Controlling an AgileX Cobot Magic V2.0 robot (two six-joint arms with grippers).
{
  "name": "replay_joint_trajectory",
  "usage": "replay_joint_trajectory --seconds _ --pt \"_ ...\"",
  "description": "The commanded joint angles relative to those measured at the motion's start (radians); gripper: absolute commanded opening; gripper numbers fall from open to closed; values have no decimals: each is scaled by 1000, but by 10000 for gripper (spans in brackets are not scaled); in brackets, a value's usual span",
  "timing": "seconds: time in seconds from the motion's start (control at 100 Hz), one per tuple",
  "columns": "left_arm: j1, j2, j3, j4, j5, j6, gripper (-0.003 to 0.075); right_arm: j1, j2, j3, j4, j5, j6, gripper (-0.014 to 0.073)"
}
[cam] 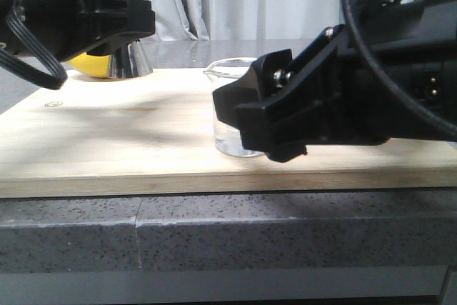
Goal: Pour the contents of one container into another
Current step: 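Move the right gripper to the glass beaker and close around it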
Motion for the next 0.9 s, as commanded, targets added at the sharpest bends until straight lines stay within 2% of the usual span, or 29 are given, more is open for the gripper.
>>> replay_joint_trajectory --seconds 0.0,0.89 --pt "1 -36 -23 5 -87 -3 -19 2 -16 -29 -23 -88 6 503" --pt "1 -36 -23 5 -87 -3 -19 2 86 -29 -83 -206 65 503"
